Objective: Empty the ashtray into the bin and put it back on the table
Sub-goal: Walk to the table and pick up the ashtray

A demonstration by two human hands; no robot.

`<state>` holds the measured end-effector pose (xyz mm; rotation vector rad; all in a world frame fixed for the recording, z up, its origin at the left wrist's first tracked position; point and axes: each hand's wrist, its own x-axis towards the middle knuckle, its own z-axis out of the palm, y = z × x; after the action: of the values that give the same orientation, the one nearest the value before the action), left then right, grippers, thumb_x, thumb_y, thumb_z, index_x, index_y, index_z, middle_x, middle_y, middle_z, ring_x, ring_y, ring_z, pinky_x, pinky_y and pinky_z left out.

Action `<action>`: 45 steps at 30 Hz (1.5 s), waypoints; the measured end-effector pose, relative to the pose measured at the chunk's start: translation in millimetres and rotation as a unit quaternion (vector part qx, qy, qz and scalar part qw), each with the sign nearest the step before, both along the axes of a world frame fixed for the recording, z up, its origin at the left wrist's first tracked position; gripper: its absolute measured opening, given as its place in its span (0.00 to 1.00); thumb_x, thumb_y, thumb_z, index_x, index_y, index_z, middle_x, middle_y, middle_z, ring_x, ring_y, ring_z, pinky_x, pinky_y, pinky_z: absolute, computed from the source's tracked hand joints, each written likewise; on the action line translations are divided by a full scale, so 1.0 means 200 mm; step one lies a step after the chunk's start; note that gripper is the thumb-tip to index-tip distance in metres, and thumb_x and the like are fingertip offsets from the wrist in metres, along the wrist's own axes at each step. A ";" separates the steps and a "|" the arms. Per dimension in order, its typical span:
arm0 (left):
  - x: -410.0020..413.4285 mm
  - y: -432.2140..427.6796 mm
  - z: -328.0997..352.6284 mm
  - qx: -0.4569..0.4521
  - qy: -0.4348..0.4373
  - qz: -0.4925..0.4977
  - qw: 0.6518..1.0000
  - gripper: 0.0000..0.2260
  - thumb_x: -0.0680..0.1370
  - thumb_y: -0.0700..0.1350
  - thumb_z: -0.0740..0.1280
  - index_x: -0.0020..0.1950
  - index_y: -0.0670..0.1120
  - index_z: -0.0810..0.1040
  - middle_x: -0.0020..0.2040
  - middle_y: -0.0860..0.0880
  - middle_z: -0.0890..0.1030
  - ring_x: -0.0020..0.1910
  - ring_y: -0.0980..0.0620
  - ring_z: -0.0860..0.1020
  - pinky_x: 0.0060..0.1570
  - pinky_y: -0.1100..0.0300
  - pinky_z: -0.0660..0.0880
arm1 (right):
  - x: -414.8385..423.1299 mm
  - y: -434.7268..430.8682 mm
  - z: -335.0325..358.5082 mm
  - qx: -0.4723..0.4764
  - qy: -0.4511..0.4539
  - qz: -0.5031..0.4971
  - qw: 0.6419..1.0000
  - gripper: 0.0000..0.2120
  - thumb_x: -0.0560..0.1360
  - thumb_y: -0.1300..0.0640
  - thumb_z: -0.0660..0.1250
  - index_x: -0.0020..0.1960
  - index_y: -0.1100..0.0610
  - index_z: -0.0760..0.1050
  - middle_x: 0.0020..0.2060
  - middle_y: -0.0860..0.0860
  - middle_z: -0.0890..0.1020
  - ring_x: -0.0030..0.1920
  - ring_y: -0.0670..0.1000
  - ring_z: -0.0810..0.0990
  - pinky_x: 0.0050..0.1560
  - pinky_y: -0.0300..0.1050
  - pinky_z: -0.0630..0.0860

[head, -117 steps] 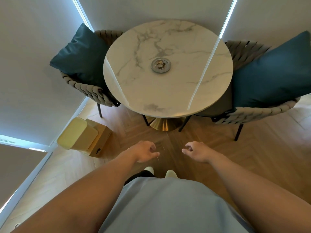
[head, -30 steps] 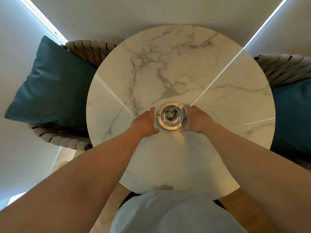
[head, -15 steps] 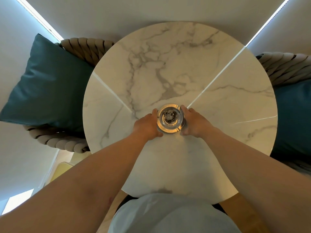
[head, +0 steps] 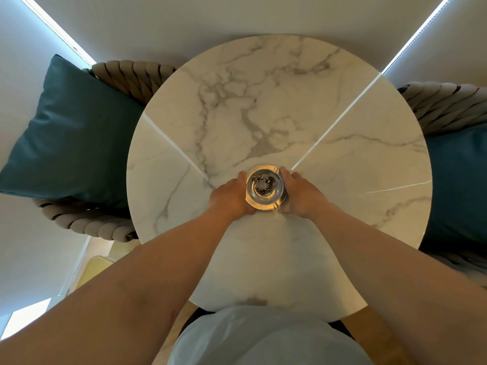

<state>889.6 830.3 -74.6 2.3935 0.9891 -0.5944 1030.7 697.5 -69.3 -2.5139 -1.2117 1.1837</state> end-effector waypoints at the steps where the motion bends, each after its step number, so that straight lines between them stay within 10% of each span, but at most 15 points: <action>1: 0.00 0.00 0.00 -0.002 0.000 0.001 1.000 0.35 0.63 0.56 0.77 0.61 0.49 0.63 0.51 0.49 0.79 0.48 0.44 0.80 0.39 0.54 0.71 | 0.00 0.00 0.00 0.000 0.001 -0.001 1.000 0.51 0.66 0.54 0.79 0.78 0.53 0.50 0.63 0.58 0.70 0.61 0.61 0.75 0.58 0.58 0.77; 45: -0.46 -0.37 0.27 -0.004 -0.026 -0.063 0.998 0.39 0.64 0.56 0.78 0.68 0.51 0.62 0.53 0.49 0.80 0.51 0.45 0.80 0.46 0.51 0.76 | -0.49 -0.46 0.24 0.029 -0.025 -0.020 0.999 0.55 0.65 0.50 0.80 0.80 0.53 0.47 0.64 0.58 0.72 0.62 0.61 0.76 0.59 0.55 0.76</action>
<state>797.0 755.5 -20.0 2.4641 0.8174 -0.5769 932.0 605.7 -20.8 -2.5268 -1.1849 1.0662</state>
